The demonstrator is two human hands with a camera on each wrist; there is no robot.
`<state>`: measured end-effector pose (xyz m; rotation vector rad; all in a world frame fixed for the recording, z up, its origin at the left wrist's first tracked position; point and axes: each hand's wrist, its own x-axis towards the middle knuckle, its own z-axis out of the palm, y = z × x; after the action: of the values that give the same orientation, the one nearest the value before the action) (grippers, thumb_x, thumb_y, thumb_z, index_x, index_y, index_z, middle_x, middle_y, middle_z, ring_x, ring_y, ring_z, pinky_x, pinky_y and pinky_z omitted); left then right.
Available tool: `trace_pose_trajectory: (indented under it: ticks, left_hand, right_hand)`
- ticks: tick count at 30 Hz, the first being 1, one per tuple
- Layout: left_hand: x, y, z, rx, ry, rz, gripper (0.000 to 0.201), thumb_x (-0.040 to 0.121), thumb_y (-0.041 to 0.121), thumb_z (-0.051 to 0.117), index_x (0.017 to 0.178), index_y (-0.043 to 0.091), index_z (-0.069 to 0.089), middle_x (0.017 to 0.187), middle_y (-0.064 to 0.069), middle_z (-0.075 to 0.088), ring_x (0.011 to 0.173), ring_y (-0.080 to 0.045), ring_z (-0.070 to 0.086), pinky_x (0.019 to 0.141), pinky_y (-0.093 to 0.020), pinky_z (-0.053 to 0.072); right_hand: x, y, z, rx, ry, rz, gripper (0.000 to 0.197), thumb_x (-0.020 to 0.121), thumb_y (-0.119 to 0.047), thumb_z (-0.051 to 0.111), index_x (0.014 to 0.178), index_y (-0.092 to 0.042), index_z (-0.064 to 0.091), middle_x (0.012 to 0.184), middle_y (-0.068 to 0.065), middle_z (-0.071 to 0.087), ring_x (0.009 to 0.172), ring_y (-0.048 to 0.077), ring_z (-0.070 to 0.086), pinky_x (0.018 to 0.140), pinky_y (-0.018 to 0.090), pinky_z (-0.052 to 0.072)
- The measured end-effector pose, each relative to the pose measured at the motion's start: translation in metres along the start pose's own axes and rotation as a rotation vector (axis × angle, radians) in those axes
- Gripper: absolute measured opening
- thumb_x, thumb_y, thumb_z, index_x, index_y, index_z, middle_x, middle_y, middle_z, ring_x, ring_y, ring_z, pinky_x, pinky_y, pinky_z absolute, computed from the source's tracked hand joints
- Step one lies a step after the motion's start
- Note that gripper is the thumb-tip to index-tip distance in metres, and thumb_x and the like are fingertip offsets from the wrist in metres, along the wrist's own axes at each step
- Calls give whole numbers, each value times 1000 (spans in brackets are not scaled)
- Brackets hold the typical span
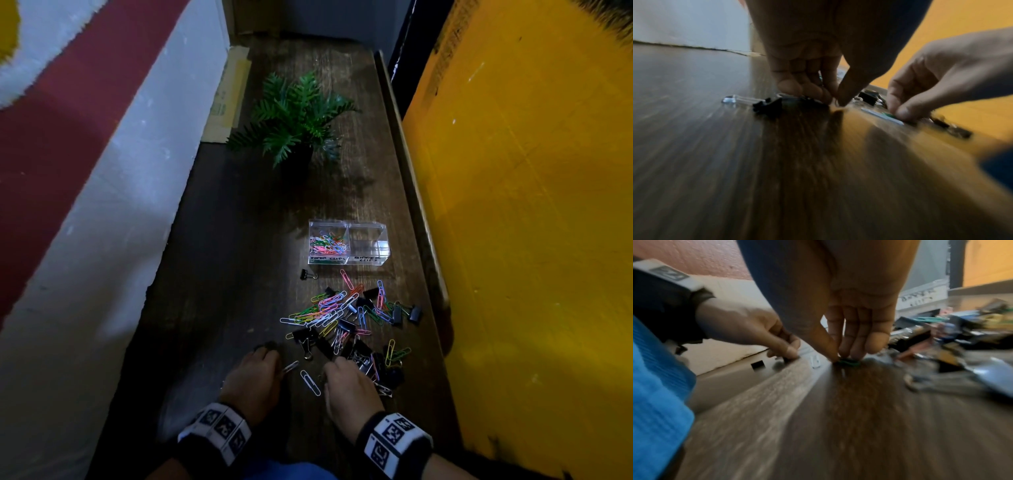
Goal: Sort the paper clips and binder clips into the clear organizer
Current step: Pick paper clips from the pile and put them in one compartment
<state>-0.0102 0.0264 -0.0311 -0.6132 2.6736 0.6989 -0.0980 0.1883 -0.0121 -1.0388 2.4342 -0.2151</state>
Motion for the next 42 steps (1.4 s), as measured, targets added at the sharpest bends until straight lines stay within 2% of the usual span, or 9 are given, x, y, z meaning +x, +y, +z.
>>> trace_pose_trajectory:
  ticks: [6,10,13,16,19,26,34,38,42]
  left_hand:
    - [21,2,-34,-206,130,-18,11,93,34,46,101,26,48,94,-3,64,86,-26,61,69,-33,46]
    - [52,0,-47,-177,207,81,19,91,29,49,109,32,54,101,2,64,94,-24,61,74,-33,49]
    - [70,1,-53,-151,131,61,29,90,29,52,119,28,56,112,0,65,103,-24,60,84,-33,49]
    - [79,0,-57,-73,29,83,15,87,28,54,100,23,60,101,-2,68,93,-25,62,76,-32,49]
    - [83,-4,-61,-17,-62,116,13,82,25,56,93,24,64,100,0,66,92,-23,63,79,-34,51]
    - [83,-4,-56,45,-53,132,19,83,30,61,100,23,62,108,1,53,99,-20,57,80,-32,48]
    - [76,-6,-61,130,-180,68,19,88,34,55,104,23,59,118,1,50,106,-19,52,86,-32,45]
    - [71,-7,-64,125,-297,19,20,91,32,53,109,23,55,115,0,53,99,-15,54,86,-30,46]
    - [63,-8,-66,15,-236,-29,13,91,33,53,100,24,58,99,0,64,85,-15,60,76,-29,49]
  right_hand:
    - [8,-3,-3,29,-74,36,35,82,-1,57,114,-13,50,117,6,53,108,24,48,91,31,39]
    - [8,2,0,124,-64,56,26,85,-5,51,107,-16,56,111,3,55,105,21,51,89,29,41]
    - [5,3,2,204,-42,79,24,86,-4,50,101,-20,61,101,-4,54,100,16,54,84,24,42]
    - [0,-1,2,282,-18,29,19,86,-10,51,96,-22,62,96,-6,51,94,14,55,82,23,43]
    - [0,-8,0,291,-36,-54,16,85,-16,53,97,-19,61,102,1,53,97,19,55,84,24,40]
    - [11,-19,1,75,-68,-39,26,85,-12,54,111,-13,56,117,6,45,108,28,49,93,40,44]
    - [14,-22,-5,22,-99,31,36,82,-8,58,117,-12,50,117,9,53,110,28,48,93,37,41]
    - [20,-22,-3,32,-137,80,39,80,-10,65,117,-12,52,118,9,55,111,28,50,95,37,43]
    - [16,-20,0,35,-151,66,33,81,-9,64,114,-9,56,116,10,54,110,28,49,95,38,43]
